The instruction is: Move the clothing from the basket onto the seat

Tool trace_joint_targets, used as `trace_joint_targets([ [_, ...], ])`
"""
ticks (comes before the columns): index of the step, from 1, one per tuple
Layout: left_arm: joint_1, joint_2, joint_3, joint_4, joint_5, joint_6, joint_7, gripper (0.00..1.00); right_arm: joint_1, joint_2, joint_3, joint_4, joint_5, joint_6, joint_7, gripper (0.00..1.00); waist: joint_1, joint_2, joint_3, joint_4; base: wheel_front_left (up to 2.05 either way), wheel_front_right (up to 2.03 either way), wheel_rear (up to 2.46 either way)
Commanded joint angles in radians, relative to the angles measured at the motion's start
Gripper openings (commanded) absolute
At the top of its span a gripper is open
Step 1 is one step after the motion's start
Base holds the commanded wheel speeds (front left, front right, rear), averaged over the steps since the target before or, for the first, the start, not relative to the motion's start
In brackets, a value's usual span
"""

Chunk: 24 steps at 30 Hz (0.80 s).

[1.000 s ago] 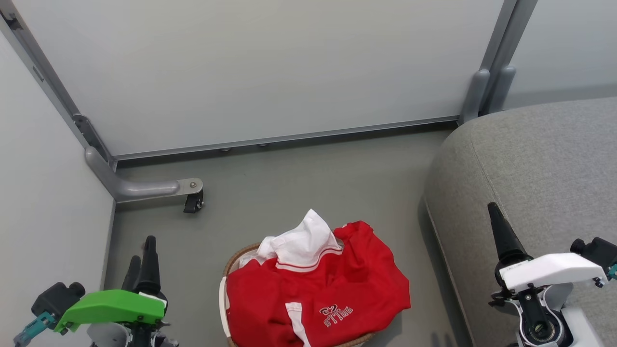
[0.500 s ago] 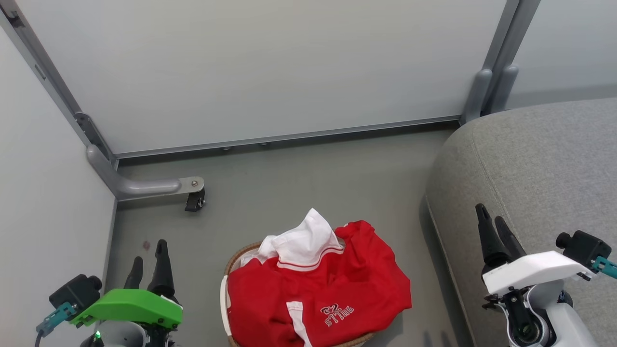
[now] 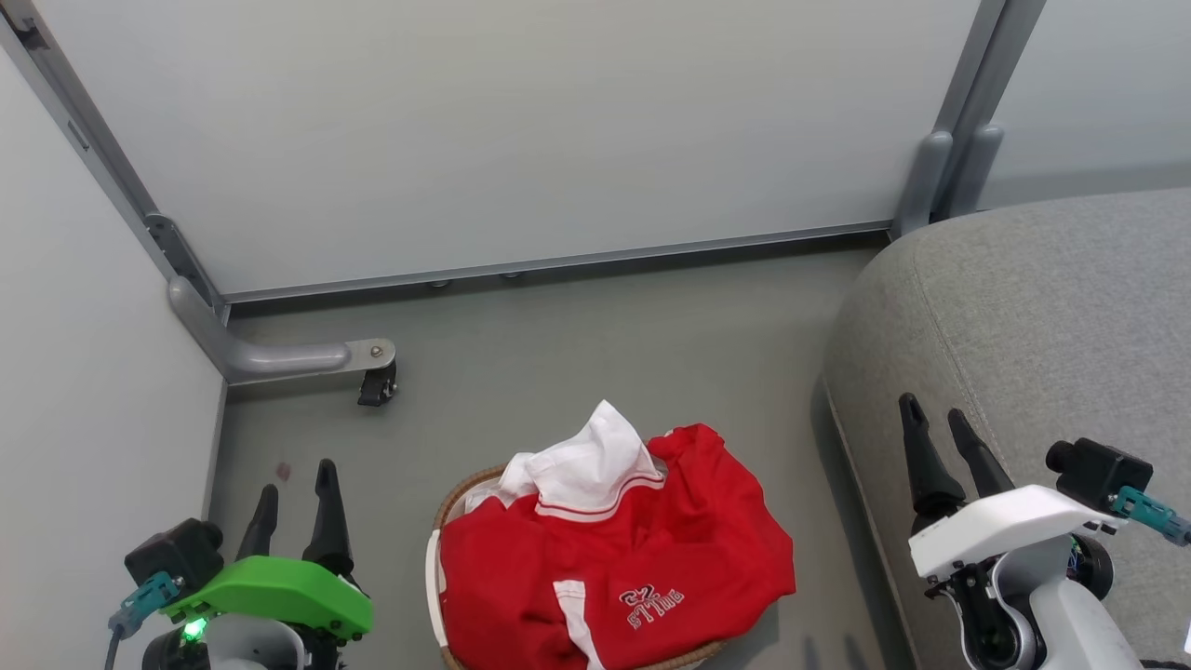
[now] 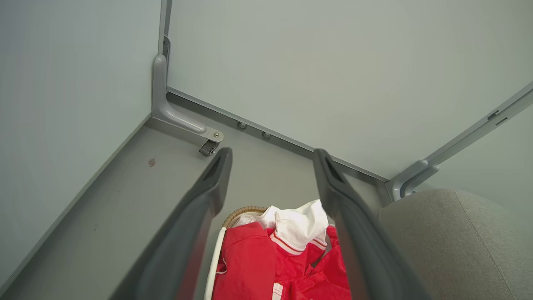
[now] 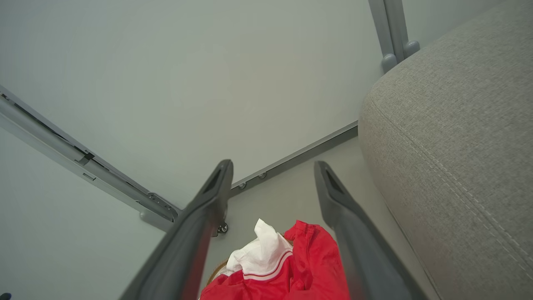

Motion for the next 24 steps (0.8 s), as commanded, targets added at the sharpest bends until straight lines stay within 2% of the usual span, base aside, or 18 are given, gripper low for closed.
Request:
trace_joint_targets([
  [1,-0.02,0.015,-0.008,-0.01,0.038,0.002,-0.01,1.0,-0.031,-0.005,0.002,-0.008,-0.036,0.0,-0.012,1.0,0.0,0.0,0.0,0.001,0.0,0.0,0.0],
  [12,-0.036,0.02,-0.018,-0.007,0.156,0.017,-0.04,1.0,-0.042,-0.004,0.0,-0.002,-0.167,0.0,-0.041,1.0,0.0,0.0,-0.004,0.003,0.0,0.0,0.0],
  [24,0.028,0.005,-0.033,-0.01,0.271,0.024,-0.068,1.0,-0.001,0.002,0.017,0.014,-0.291,0.001,-0.07,1.0,0.0,0.0,-0.012,0.004,0.0,0.0,0.0],
])
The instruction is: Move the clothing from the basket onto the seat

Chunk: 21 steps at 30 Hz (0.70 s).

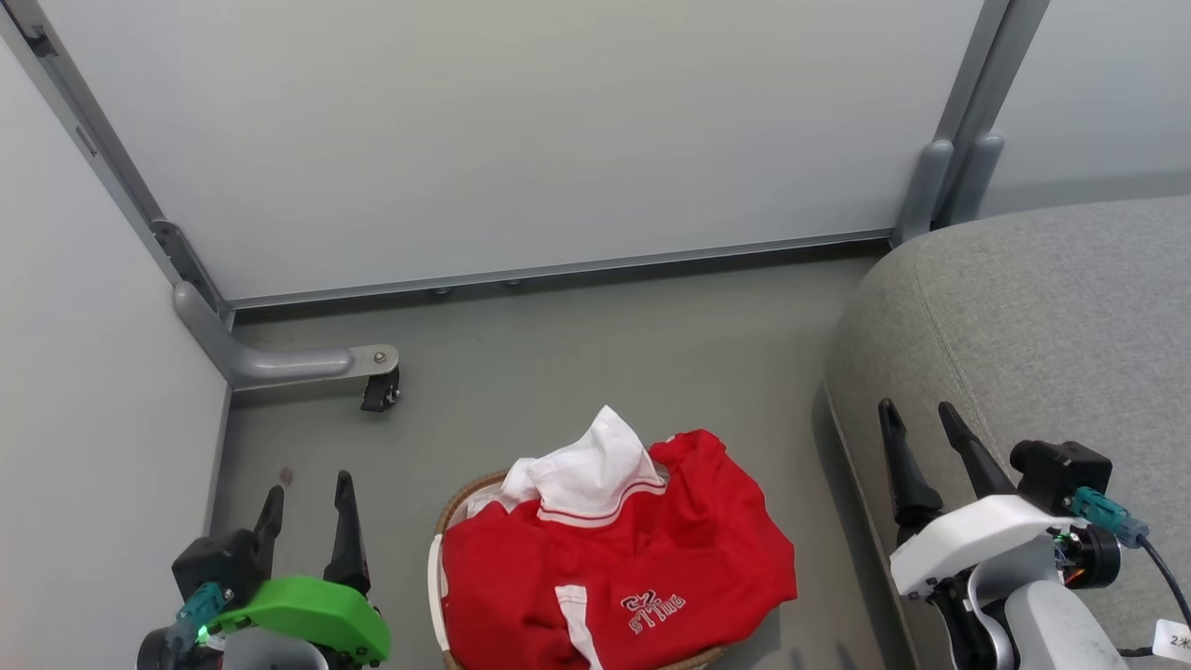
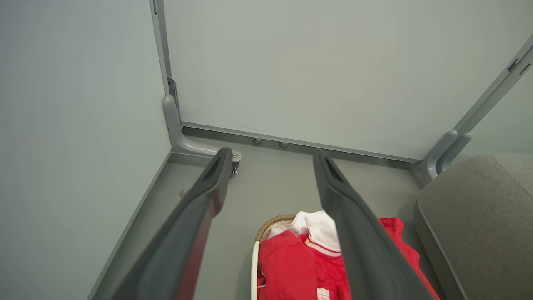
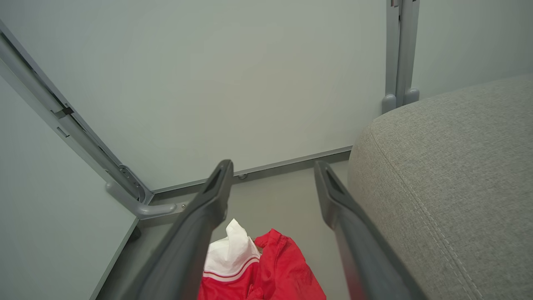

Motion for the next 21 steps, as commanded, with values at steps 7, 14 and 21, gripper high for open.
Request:
trace_joint_targets([
  [7,0.027,0.001,-0.004,-0.005,0.086,0.001,-0.022,1.0,0.021,-0.002,-0.002,0.0,-0.081,0.0,-0.023,1.0,0.0,0.0,-0.004,0.002,0.0,0.0,0.0],
  [14,0.039,-0.007,0.021,-0.012,0.131,0.01,-0.038,1.0,0.029,-0.002,0.002,0.008,-0.137,0.0,-0.039,1.0,0.0,0.0,-0.008,0.0,0.0,0.0,0.0],
  [21,0.054,-0.018,0.032,-0.019,0.186,-0.006,-0.051,1.0,0.037,-0.001,0.008,0.01,-0.194,0.0,-0.052,1.0,0.0,0.0,-0.009,-0.001,0.0,0.0,0.0],
])
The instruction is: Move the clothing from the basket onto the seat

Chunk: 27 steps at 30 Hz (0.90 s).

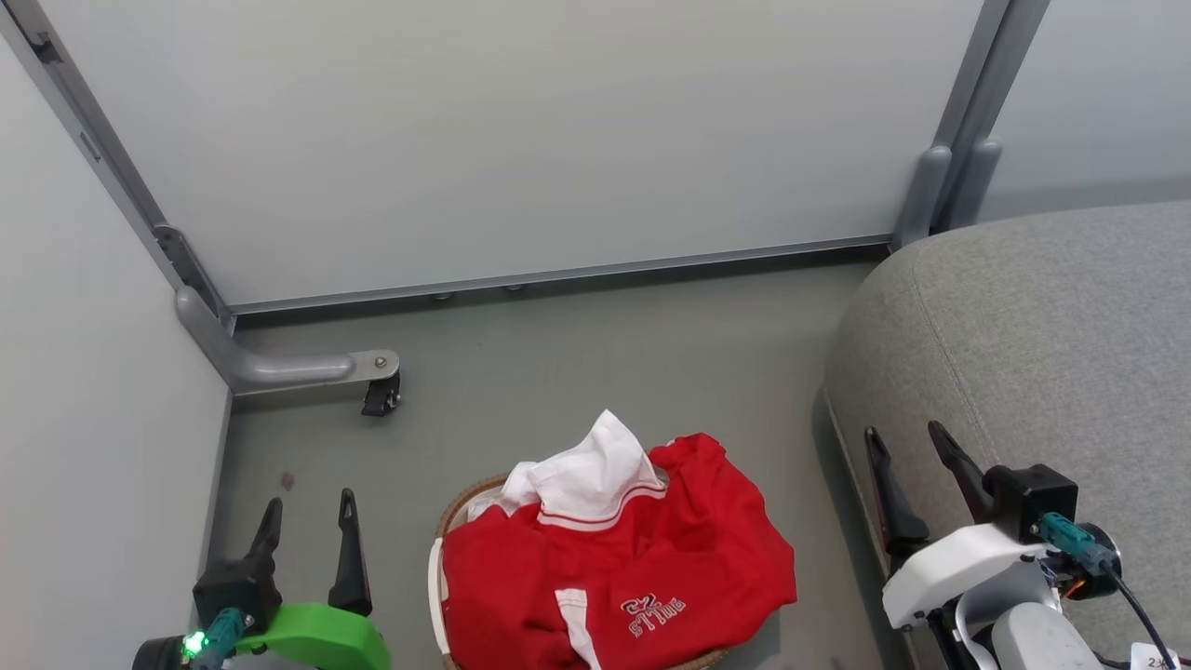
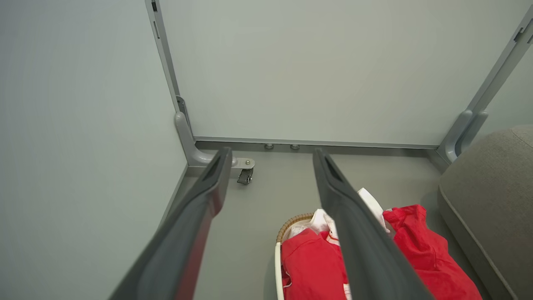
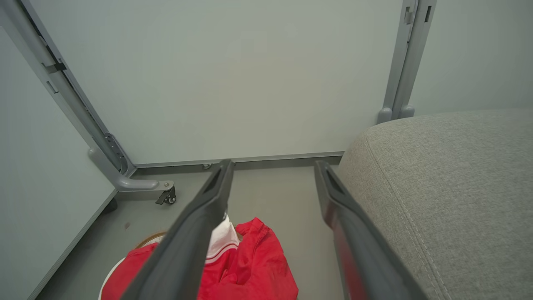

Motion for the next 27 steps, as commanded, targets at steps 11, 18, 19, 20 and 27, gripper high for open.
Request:
trace_joint_targets([
  [11,-0.045,-0.016,0.001,0.018,0.057,-0.075,-0.026,1.0,-0.043,-0.004,-0.017,-0.021,-0.083,0.0,-0.03,1.0,0.0,0.0,0.098,-0.007,0.0,0.0,0.0],
  [18,-0.15,-0.021,-0.042,0.083,0.087,-0.105,-0.039,1.0,-0.124,-0.004,-0.015,-0.066,-0.115,0.0,-0.04,1.0,0.0,0.0,0.246,-0.029,0.0,0.0,0.0],
  [19,-0.162,-0.021,-0.051,0.093,0.092,-0.106,-0.041,1.0,-0.134,-0.004,-0.015,-0.07,-0.118,0.0,-0.042,1.0,0.0,0.0,0.267,-0.033,0.0,0.0,0.0],
  [20,-0.178,-0.021,-0.06,0.107,0.097,-0.109,-0.043,1.0,-0.146,-0.004,-0.013,-0.075,-0.123,0.0,-0.045,1.0,0.0,0.0,0.288,-0.038,0.0,0.0,0.0],
  [27,-0.299,-0.011,-0.13,0.192,0.102,-0.111,-0.042,1.0,-0.221,-0.004,-0.002,-0.113,-0.107,0.0,-0.046,1.0,0.0,0.0,0.42,-0.077,0.0,0.0,0.0],
])
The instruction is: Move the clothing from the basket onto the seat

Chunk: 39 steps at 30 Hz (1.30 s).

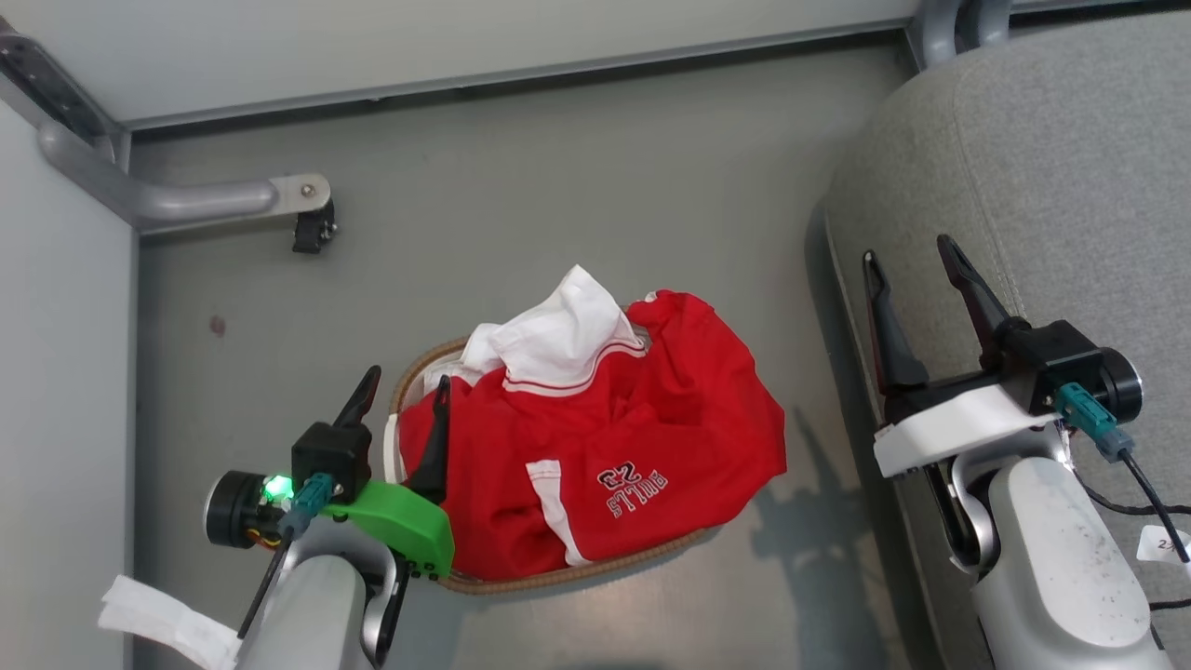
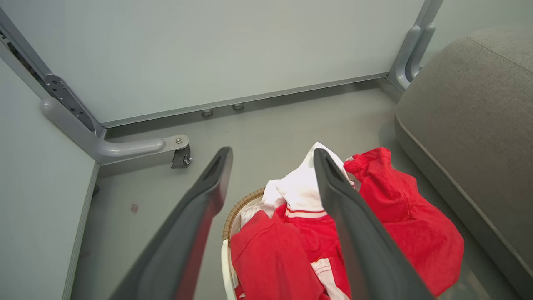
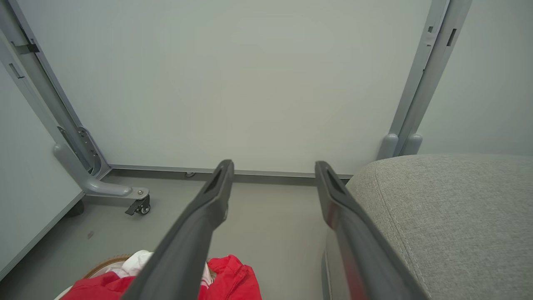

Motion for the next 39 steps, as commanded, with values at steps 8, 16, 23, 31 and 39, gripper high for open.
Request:
trace_joint_targets([
  [8,-0.159,0.042,-0.092,0.118,-0.009,-0.002,0.0,1.0,-0.089,-0.003,0.011,-0.052,0.048,0.0,-0.005,1.0,0.0,-0.0001,0.239,-0.088,0.0,0.0,0.0],
  [16,-0.284,0.07,-0.162,0.304,0.046,0.0,0.0,1.0,-0.136,-0.003,0.03,-0.078,0.097,0.0,-0.005,1.0,0.0,-0.0001,0.343,-0.134,0.0,0.0,0.0],
  [23,-0.401,0.081,-0.248,0.488,0.13,0.012,0.0,1.0,-0.15,-0.003,0.062,-0.093,0.14,0.0,-0.005,1.0,0.0,-0.0001,0.422,-0.172,0.0,0.0,0.0],
  [31,-0.521,0.09,-0.35,0.625,0.235,0.049,0.01,1.0,-0.168,-0.003,0.082,-0.108,0.157,0.0,-0.005,1.0,0.0,-0.0001,0.478,-0.202,0.0,0.0,0.0],
  [39,-0.626,0.105,-0.452,0.7,0.328,0.07,0.069,1.0,-0.187,-0.003,0.121,-0.123,0.178,0.0,-0.005,1.0,0.0,-0.0001,0.538,-0.22,0.0,0.0,0.0],
])
